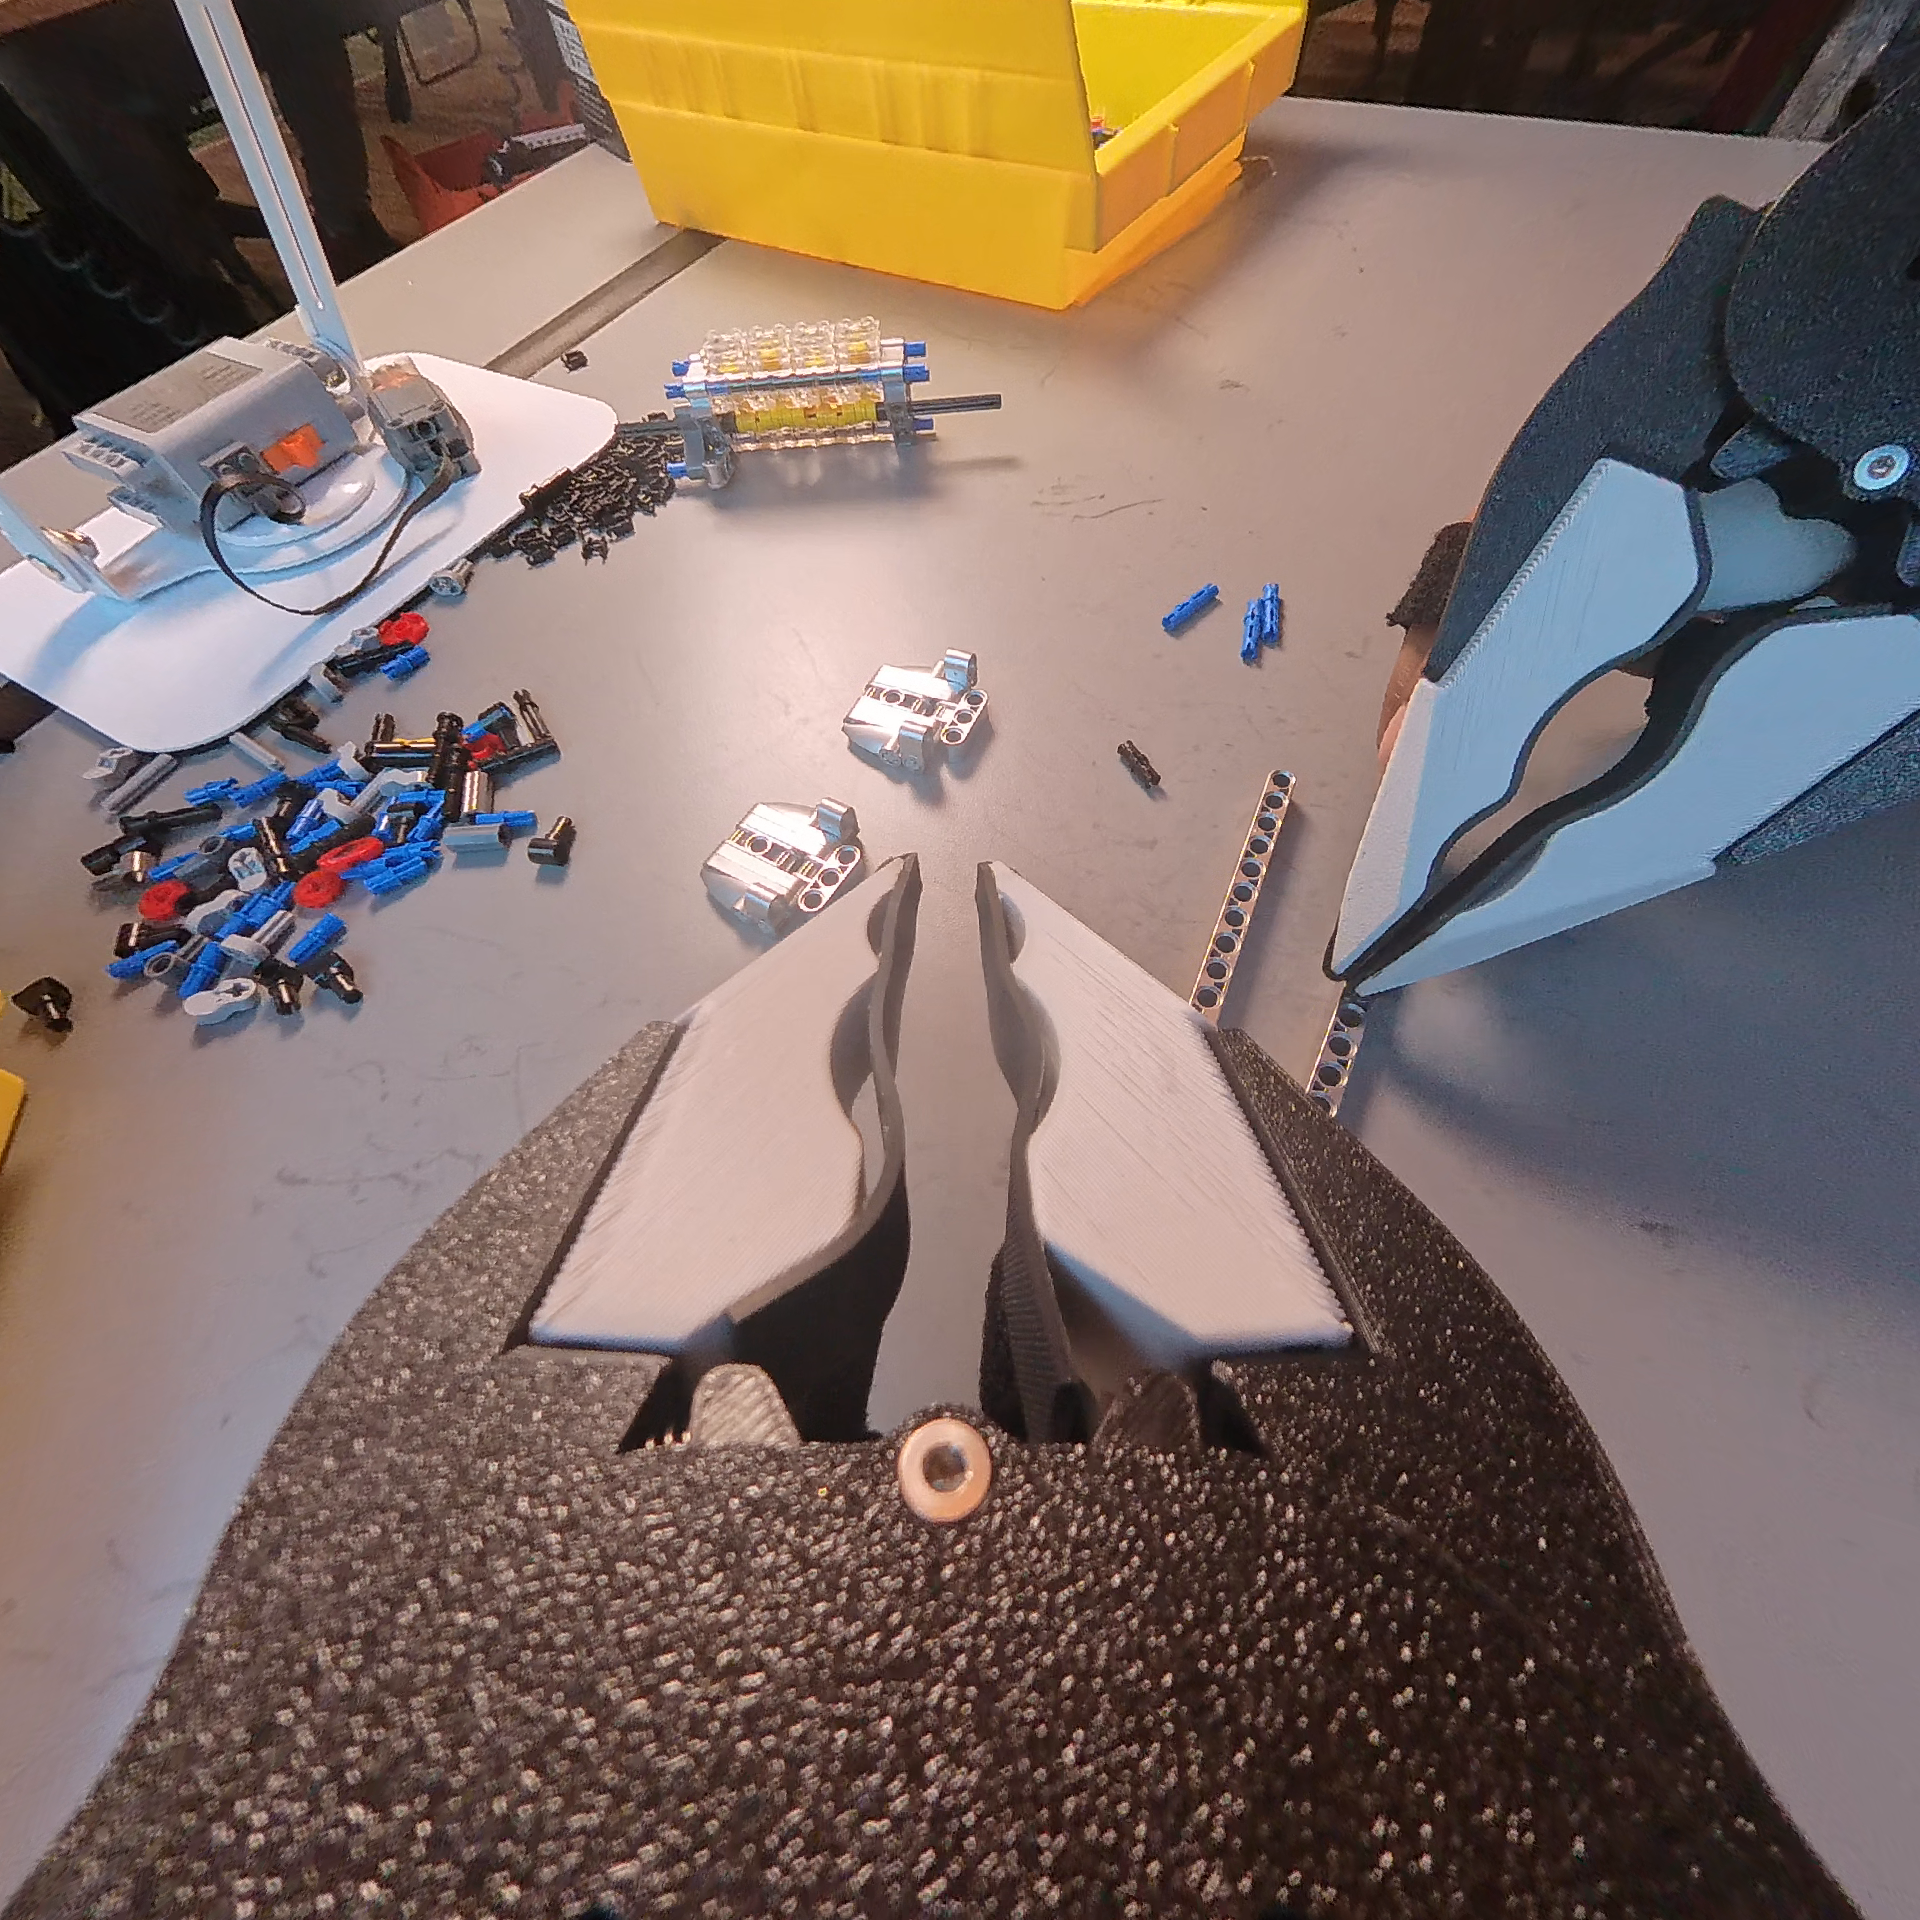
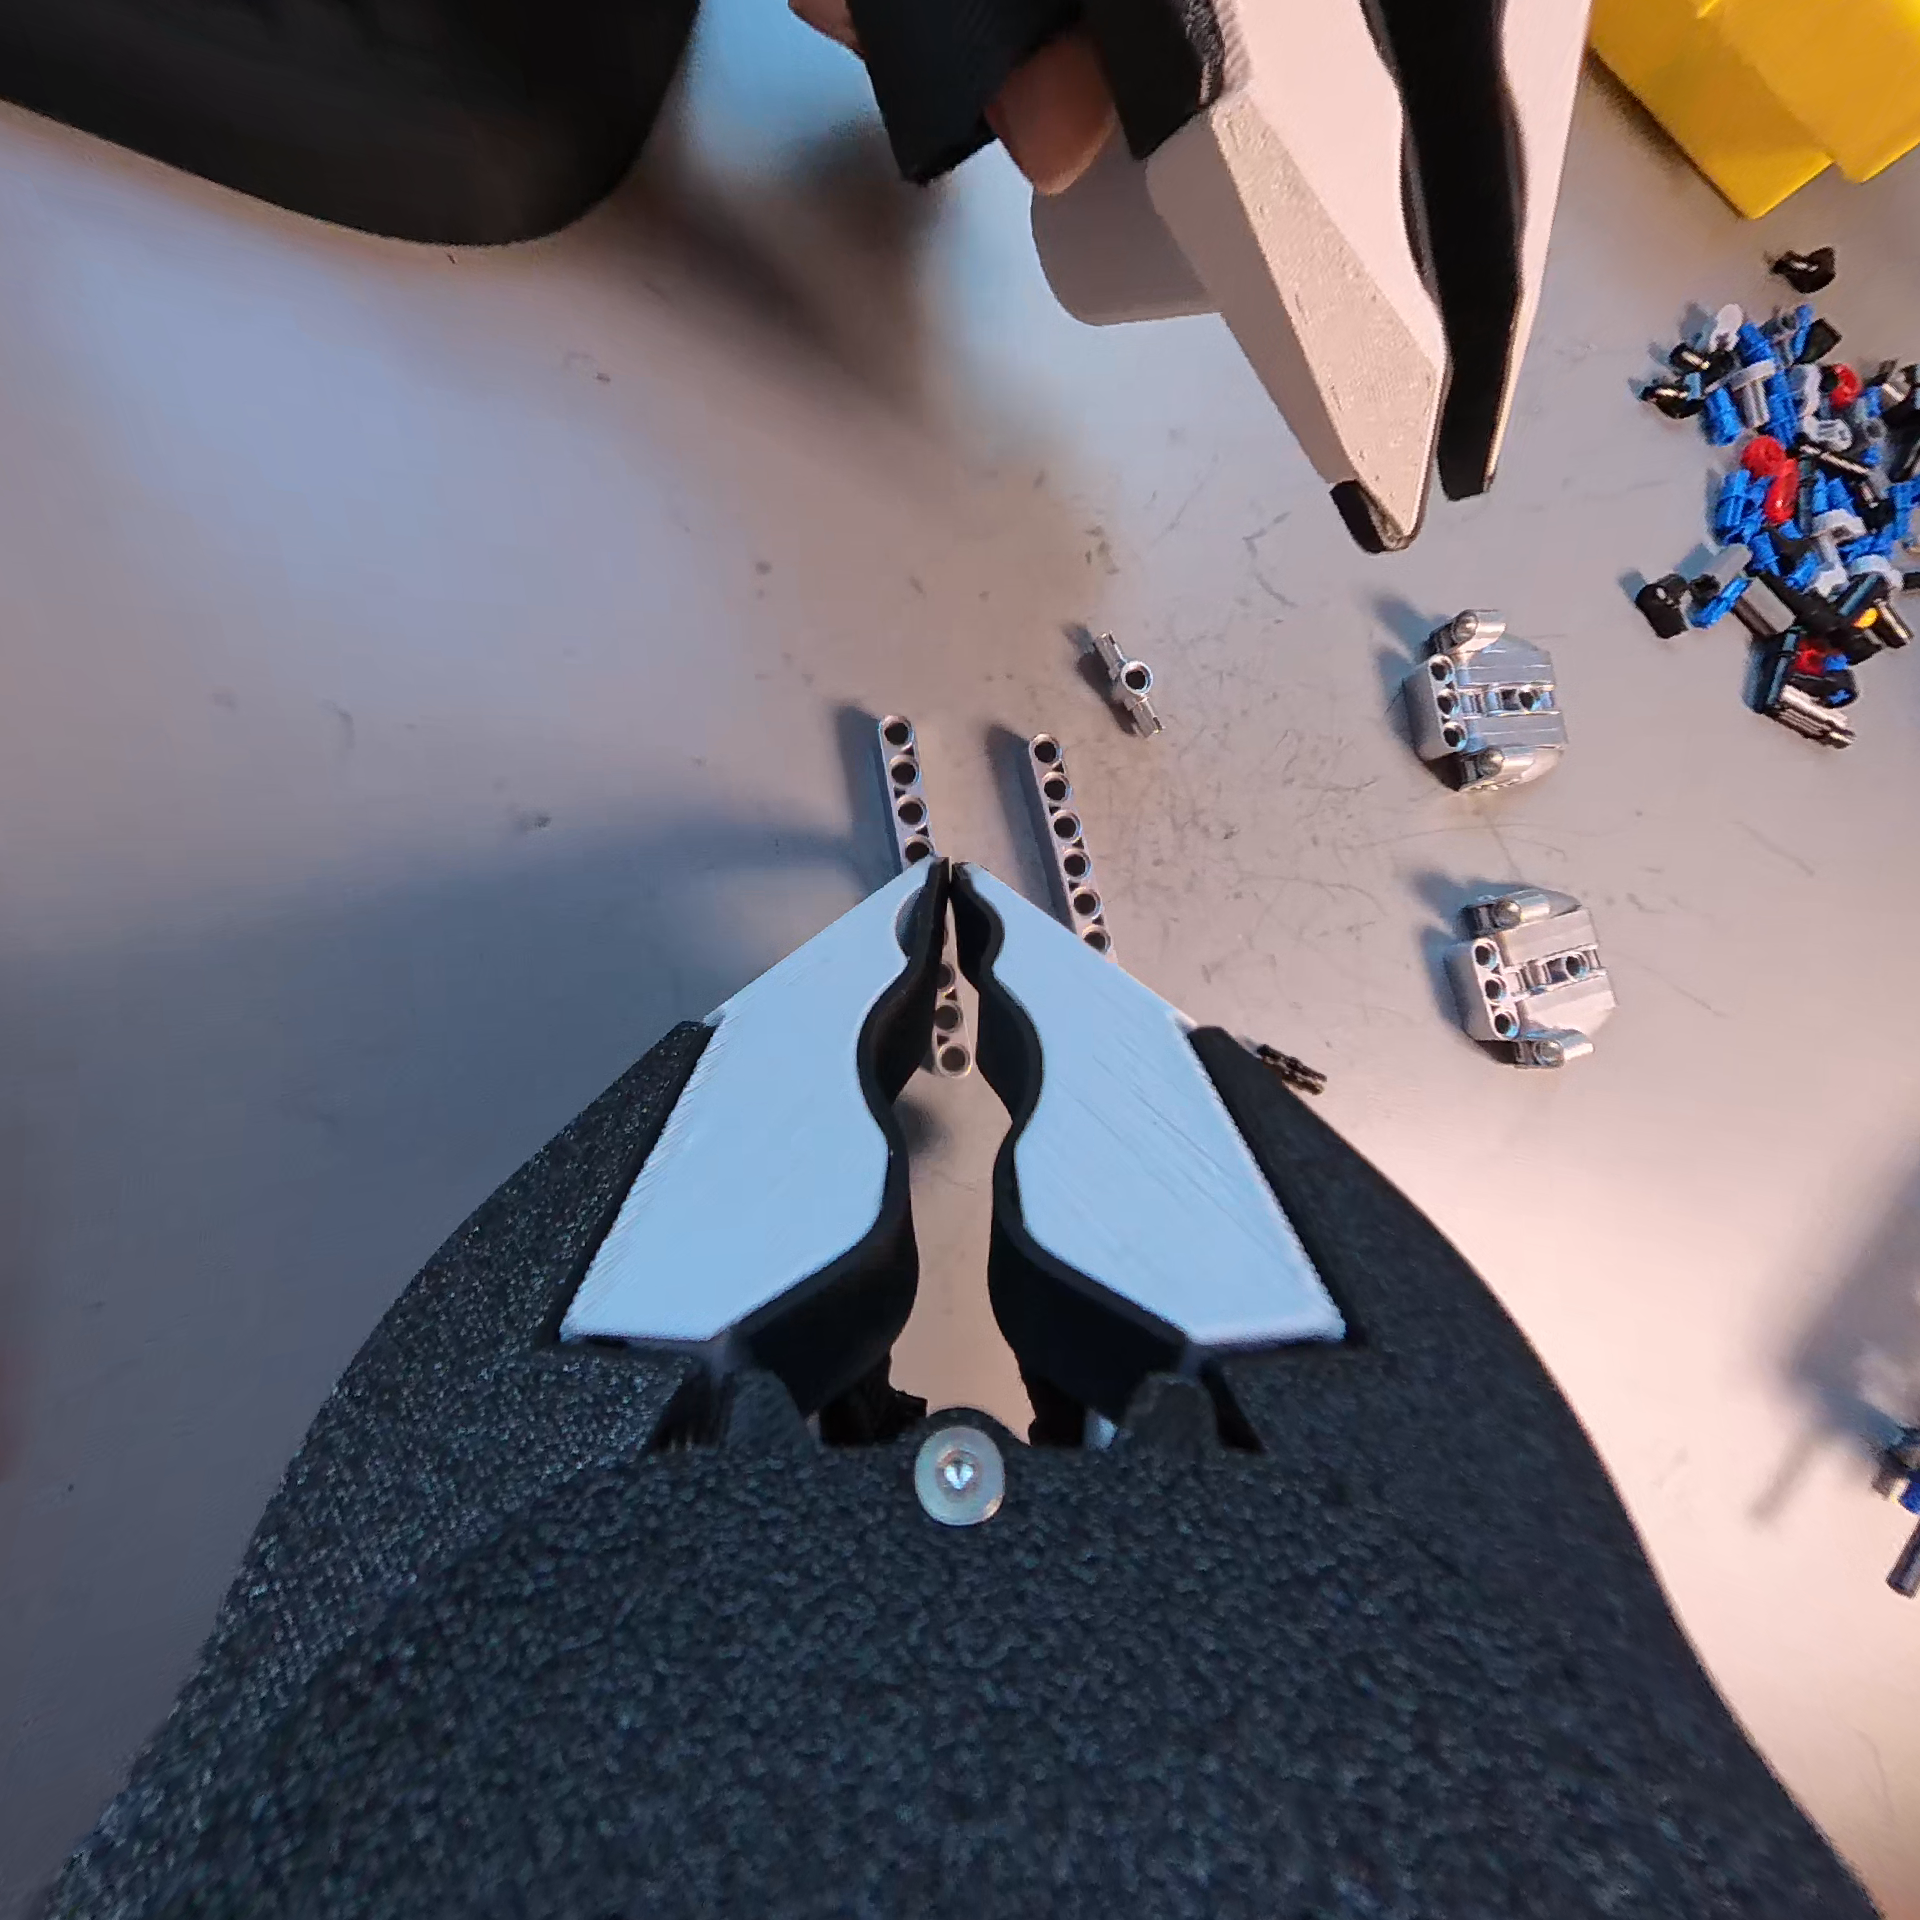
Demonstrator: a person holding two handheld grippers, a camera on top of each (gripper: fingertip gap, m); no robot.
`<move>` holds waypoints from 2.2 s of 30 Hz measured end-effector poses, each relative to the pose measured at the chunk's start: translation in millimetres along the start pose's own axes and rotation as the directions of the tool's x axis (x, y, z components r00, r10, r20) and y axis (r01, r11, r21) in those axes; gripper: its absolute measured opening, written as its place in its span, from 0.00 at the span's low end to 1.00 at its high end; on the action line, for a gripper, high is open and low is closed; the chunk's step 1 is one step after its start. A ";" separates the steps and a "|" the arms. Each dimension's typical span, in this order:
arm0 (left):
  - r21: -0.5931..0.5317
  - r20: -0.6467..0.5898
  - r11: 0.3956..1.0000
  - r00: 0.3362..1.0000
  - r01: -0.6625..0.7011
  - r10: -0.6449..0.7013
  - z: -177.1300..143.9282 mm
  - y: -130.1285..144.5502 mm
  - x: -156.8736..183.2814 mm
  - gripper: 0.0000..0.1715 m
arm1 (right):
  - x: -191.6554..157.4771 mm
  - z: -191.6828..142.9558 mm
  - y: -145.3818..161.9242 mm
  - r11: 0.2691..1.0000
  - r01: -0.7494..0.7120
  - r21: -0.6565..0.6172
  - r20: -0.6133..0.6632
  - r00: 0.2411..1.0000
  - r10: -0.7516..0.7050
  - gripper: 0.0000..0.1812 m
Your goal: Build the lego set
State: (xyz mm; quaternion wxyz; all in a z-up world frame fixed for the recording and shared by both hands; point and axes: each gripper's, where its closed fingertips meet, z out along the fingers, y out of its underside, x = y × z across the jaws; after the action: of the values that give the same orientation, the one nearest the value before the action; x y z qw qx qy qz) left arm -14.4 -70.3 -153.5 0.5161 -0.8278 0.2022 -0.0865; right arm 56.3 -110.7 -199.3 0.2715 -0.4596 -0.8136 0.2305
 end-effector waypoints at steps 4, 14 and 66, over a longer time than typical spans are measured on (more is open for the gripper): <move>-0.007 0.000 1.000 1.000 -0.005 0.005 0.8 1.3 0.4 0.06 | -3.7 4.3 -4.5 1.000 0.020 0.000 0.009 1.000 -0.020 0.00; -0.013 0.002 1.000 1.000 -0.008 0.008 1.5 2.9 -0.4 0.06 | -5.4 12.4 -13.9 0.999 0.044 0.009 0.019 0.999 -0.044 0.00; -0.221 -0.321 0.958 0.941 -0.182 0.105 10.1 50.0 64.4 0.07 | 41.7 -19.6 35.3 0.997 -0.064 -0.045 -0.061 0.996 0.061 0.00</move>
State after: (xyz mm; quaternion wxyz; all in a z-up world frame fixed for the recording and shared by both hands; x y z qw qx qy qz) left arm 35.1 -108.6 -206.7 0.3763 -0.8451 0.3490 -0.1495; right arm 73.1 -55.1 -197.1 0.2776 -0.4978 -0.7954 0.2060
